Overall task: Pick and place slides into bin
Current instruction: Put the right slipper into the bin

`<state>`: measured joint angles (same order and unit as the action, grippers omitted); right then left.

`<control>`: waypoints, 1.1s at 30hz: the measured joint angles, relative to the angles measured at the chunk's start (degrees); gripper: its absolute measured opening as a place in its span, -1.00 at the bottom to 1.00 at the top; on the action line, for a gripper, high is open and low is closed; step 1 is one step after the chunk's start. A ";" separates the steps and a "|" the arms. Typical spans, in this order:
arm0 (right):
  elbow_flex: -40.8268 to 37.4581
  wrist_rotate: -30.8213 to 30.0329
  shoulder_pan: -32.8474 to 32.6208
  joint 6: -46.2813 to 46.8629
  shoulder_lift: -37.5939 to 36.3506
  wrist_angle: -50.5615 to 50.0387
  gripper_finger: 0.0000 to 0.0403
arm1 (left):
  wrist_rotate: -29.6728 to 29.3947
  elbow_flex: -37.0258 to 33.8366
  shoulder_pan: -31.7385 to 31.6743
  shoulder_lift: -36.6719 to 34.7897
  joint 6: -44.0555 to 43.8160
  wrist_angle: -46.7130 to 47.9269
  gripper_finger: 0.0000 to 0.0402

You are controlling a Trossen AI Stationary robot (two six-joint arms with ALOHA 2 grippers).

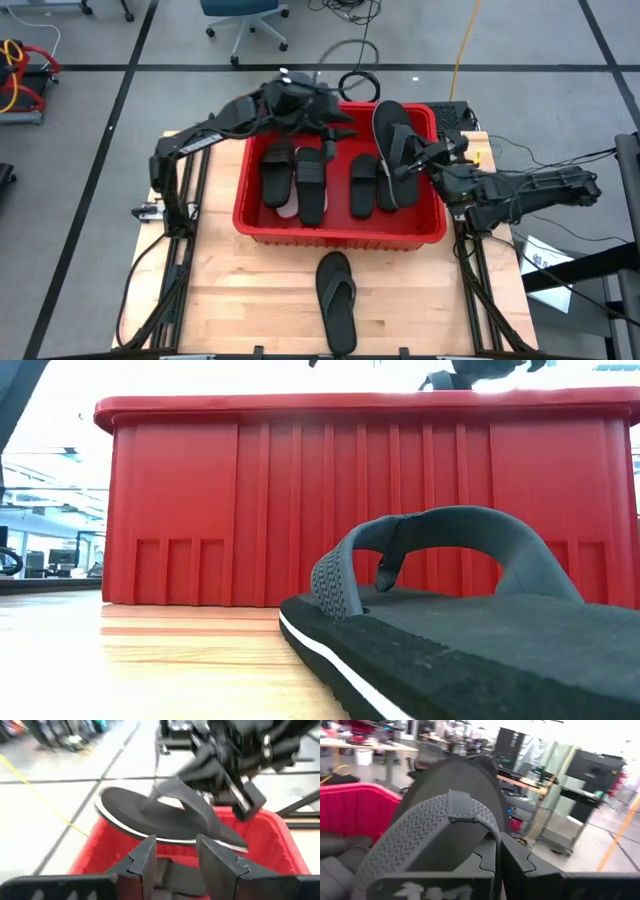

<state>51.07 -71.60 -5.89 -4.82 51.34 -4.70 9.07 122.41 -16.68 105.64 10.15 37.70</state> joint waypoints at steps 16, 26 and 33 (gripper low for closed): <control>0.00 -6.63 -0.08 16.68 7.82 -1.68 -1.00 | -7.70 0.04 0.62 -6.63 3.04 4.94 -0.31; 0.00 -9.30 0.31 31.58 12.27 -12.96 -1.00 | -7.70 0.04 0.84 -6.63 5.36 5.89 -0.31; 0.00 -5.30 2.20 40.51 15.50 -20.89 -1.00 | -7.70 0.04 0.84 -6.63 6.41 5.92 -0.31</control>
<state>51.07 -76.91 -3.69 35.69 66.84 -25.58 1.37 122.45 -15.84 99.00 16.56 43.62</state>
